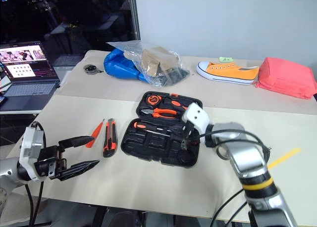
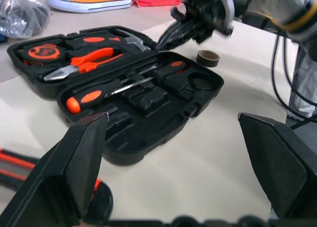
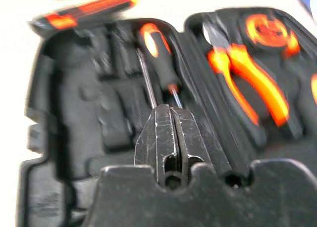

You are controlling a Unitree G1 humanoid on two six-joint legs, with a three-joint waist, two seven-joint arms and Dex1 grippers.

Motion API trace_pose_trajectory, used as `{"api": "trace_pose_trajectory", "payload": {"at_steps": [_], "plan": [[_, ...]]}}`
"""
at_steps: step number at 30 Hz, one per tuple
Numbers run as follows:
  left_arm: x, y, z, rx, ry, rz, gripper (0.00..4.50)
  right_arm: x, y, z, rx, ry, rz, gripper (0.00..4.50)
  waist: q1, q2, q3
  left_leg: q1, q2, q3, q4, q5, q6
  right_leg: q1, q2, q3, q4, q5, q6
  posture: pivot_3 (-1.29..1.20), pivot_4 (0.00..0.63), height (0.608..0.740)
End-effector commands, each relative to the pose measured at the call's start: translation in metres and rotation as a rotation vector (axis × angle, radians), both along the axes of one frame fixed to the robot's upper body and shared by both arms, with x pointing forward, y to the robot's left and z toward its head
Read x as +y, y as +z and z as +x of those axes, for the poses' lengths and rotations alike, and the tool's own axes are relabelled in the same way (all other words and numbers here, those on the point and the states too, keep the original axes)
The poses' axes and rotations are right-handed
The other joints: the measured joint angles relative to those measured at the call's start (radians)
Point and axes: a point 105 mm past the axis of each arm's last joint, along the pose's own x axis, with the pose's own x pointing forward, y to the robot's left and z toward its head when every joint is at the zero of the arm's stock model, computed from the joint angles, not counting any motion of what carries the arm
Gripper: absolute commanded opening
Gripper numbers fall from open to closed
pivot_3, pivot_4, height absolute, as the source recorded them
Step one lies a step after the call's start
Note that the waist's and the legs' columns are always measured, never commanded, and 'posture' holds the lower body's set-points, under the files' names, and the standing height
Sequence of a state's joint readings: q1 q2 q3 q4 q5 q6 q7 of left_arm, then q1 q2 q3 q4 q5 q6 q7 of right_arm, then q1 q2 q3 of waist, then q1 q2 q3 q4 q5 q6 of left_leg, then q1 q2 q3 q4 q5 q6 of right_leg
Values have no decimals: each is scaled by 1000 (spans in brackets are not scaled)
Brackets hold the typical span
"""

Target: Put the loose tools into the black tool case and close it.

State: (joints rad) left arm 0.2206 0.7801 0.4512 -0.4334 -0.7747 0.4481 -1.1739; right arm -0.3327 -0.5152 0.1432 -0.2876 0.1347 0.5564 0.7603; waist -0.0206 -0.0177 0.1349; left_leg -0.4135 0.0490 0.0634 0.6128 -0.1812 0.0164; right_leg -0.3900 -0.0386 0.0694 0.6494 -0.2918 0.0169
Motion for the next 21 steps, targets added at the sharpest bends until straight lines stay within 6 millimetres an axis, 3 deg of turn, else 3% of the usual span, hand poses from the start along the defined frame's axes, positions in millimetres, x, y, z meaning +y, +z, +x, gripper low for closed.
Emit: {"api": "trace_pose_trajectory", "payload": {"at_steps": [1,4,6,11,13,16,18,20,21], "plan": [[6,2,-5,-36,3,11,4500,3,-7,0,-169,-92,-87,29,-2,0,0,0,0,0,0,0,0,0,0,0,0,0,0,0,150,740],[4,3,-5,-36,-1,13,4500,6,-44,-10,-113,-56,-214,29,-5,0,0,2,0,0,0,0,0,1,0,0,0,0,0,0,150,740],[4,4,-4,-36,-2,14,4500,4,-58,-14,-83,-36,-273,29,-8,-3,-2,6,0,1,0,0,0,4,0,0,0,0,0,0,150,740],[8,3,1,-30,42,28,4500,-2,-64,-10,-155,27,-411,29,-10,-7,-5,11,1,1,0,0,0,6,-1,0,0,0,0,0,150,740],[10,3,11,-40,134,33,4500,-2,-46,-2,-228,9,-375,29,-7,-10,-7,13,1,1,0,0,-1,7,-1,0,-1,0,-1,0,150,740],[19,0,25,-58,299,69,4500,4,-9,0,-245,-51,-149,29,-5,-11,-8,13,1,1,-1,0,0,8,-1,0,-1,0,-1,0,150,740],[28,-2,38,-66,444,99,4500,13,30,-9,-230,11,115,29,-6,-11,-8,9,1,1,-1,0,0,8,-1,0,0,0,-1,0,150,740],[33,-9,50,-7,578,131,4500,11,60,-23,-221,113,248,29,-5,-9,-6,6,2,0,-1,0,0,5,0,1,1,0,-1,0,150,740],[35,-12,54,27,615,146,4500,9,67,-27,-211,144,263,304,-2,-10,-6,5,1,0,0,0,0,4,-1,1,3,1,0,0,150,740]]}}
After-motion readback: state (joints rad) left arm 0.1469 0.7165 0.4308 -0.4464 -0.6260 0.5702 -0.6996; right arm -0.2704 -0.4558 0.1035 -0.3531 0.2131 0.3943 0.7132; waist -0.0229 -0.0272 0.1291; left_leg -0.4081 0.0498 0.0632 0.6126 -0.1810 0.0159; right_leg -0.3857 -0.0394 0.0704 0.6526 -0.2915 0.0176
